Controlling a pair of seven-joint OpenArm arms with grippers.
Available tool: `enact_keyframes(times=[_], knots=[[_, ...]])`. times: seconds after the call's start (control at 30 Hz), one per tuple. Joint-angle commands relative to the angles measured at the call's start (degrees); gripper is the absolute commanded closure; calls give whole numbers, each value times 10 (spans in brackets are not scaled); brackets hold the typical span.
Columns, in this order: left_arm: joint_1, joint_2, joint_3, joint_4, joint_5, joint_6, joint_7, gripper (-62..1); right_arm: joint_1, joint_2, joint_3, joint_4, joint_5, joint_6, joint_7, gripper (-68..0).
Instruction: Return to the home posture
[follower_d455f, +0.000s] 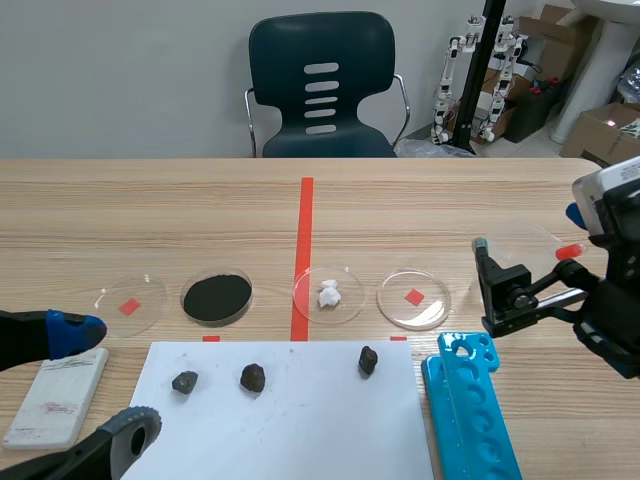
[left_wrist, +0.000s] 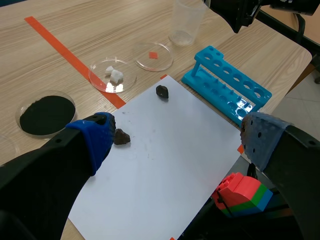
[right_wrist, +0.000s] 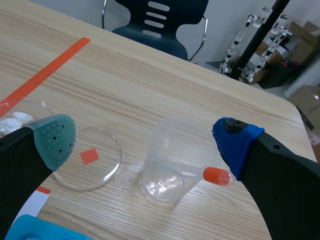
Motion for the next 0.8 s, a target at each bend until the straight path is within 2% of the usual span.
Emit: enact_keyframes(times=[0.0, 0.17, 0.57, 0.67, 0.77], knots=[[-2, 3, -2, 7, -6, -2, -8, -525, 3, 5, 2, 6, 6, -2, 9, -569], [-2, 3, -2, 7, -6, -2, -8, -525, -38, 9, 2, 44, 4, -2, 9, -569], [-2, 3, -2, 7, -6, -2, -8, -525, -218, 90, 3, 201, 4, -2, 19, -569], [-2, 3, -2, 7, -6, -2, -8, -525, -274, 108, 3, 229, 4, -2, 49, -569], [-2, 3, -2, 7, -6, -2, -8, -525, -329, 124, 3, 243, 3, -2, 113, -569]])
